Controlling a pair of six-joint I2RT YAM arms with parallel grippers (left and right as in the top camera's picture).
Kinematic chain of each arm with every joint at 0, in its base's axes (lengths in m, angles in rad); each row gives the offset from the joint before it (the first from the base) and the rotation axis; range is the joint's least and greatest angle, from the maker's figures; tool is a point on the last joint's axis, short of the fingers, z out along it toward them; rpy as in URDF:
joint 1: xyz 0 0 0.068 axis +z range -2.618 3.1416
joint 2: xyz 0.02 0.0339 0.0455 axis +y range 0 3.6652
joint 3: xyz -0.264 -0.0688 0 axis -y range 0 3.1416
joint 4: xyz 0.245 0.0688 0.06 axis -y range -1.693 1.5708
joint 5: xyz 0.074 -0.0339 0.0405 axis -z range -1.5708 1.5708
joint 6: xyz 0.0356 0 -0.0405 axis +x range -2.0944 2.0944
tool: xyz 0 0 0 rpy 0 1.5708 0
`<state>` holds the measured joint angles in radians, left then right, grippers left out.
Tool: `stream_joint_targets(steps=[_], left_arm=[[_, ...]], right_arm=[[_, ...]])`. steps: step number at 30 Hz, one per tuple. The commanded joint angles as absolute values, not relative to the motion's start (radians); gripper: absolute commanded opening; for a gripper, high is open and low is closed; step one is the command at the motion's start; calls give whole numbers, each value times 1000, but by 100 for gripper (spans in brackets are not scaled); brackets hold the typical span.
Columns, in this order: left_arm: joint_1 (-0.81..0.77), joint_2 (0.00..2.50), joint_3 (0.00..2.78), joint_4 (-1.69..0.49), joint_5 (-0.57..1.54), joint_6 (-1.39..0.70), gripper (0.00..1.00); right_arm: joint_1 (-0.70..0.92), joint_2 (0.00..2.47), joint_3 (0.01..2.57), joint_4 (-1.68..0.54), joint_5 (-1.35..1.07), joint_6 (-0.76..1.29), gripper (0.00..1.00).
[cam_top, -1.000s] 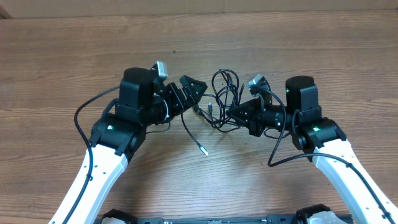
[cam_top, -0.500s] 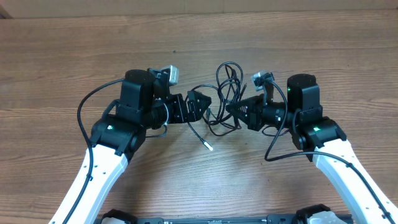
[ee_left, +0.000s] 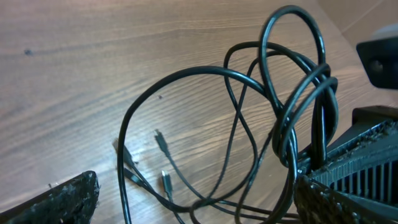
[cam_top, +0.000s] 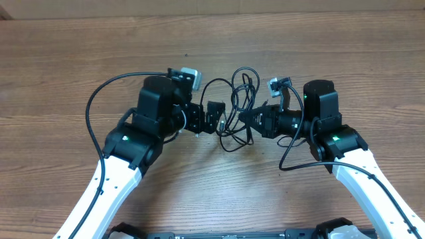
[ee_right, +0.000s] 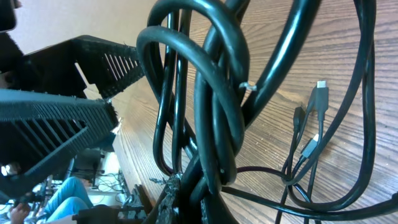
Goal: Untangle cables
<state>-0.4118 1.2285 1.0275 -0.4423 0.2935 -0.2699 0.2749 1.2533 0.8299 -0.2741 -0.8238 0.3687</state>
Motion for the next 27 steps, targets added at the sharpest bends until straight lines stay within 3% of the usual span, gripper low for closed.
stream_joint_targets(steps=[1, 27], left_arm=[[-438, 1216, 1048, -429, 223, -144, 100], [-444, 1216, 1048, -706, 237, -270, 100]], right_arm=[[278, 1253, 844, -267, -839, 430, 4], [281, 1253, 844, -201, -723, 635, 4]])
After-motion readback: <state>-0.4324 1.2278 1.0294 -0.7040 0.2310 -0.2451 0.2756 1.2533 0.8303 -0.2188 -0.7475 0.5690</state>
